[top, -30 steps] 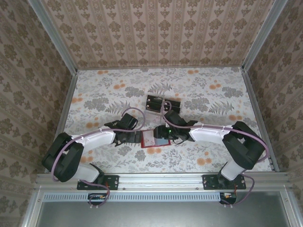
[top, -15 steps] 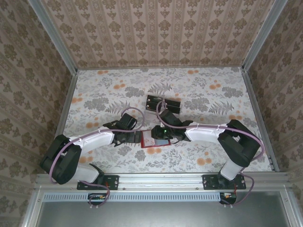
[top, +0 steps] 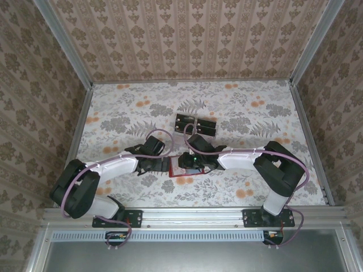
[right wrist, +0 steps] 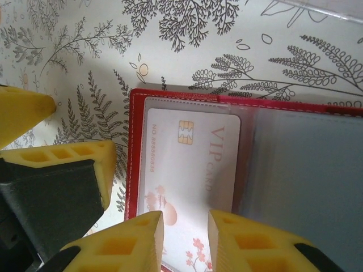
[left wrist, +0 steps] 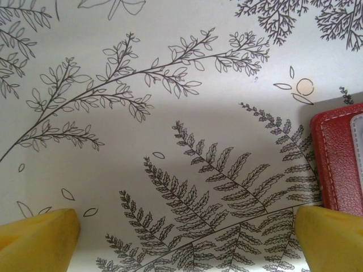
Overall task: Put the credit cards into the card holder
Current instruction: Insert the credit card into the card slot.
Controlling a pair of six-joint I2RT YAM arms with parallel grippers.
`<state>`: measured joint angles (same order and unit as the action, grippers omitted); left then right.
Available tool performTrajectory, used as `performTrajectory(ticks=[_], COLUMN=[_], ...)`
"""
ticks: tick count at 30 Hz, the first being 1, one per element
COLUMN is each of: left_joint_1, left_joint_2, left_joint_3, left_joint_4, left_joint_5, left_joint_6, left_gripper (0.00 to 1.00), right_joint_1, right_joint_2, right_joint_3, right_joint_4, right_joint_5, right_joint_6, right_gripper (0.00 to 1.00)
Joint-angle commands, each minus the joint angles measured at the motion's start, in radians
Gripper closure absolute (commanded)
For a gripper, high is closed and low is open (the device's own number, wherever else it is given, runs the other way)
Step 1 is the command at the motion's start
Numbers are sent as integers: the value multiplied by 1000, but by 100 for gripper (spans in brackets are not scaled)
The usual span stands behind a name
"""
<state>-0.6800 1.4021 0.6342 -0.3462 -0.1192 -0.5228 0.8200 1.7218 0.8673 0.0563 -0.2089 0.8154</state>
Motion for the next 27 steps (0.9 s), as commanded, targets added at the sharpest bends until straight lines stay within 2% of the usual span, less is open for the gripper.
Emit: performTrajectory(ticks=[1, 6, 27], left_joint_1=[-2, -1, -10], left_joint_2=[13, 14, 22], left_joint_3=[-9, -11, -16], left_joint_4=[9, 9, 21], left_joint_5=[11, 11, 13], left_joint_6=[14, 12, 9], left_gripper=[0, 0, 0], right_joint_1=[3, 3, 36], right_joint_2=[-6, -3, 67], right_joint_3=[-7, -13, 31], right_joint_4=[-11, -13, 18], right_joint_5=[29, 30, -19], right_joint_6=[3, 4, 25], right_gripper=[69, 66, 65])
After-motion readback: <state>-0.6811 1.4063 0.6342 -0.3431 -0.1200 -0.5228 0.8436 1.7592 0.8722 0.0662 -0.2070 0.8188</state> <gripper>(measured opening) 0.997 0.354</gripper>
